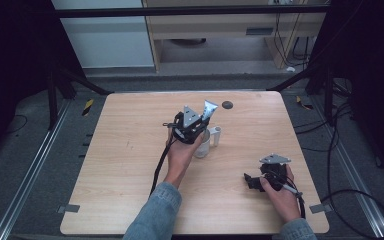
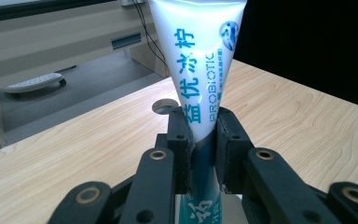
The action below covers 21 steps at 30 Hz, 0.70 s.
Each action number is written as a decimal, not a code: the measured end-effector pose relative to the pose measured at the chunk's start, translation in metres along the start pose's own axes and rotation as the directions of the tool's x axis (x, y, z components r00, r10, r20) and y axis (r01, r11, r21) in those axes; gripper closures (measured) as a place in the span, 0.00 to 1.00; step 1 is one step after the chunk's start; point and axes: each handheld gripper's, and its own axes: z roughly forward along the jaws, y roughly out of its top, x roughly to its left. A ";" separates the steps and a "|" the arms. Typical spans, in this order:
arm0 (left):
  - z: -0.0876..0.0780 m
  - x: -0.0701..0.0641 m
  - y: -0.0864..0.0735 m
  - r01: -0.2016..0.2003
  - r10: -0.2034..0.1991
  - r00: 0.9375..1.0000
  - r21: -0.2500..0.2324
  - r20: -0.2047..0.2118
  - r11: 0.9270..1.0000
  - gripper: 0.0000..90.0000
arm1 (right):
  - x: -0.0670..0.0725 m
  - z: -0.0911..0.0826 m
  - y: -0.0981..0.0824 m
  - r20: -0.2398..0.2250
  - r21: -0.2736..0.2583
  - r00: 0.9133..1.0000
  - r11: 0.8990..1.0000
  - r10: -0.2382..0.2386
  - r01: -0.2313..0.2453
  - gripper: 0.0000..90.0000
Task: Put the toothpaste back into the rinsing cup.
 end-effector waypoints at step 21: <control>0.005 -0.005 -0.013 0.010 -0.010 1.000 0.017 0.010 1.000 0.86 | 0.000 0.000 0.000 0.000 0.002 1.000 1.000 0.002 -0.002 0.01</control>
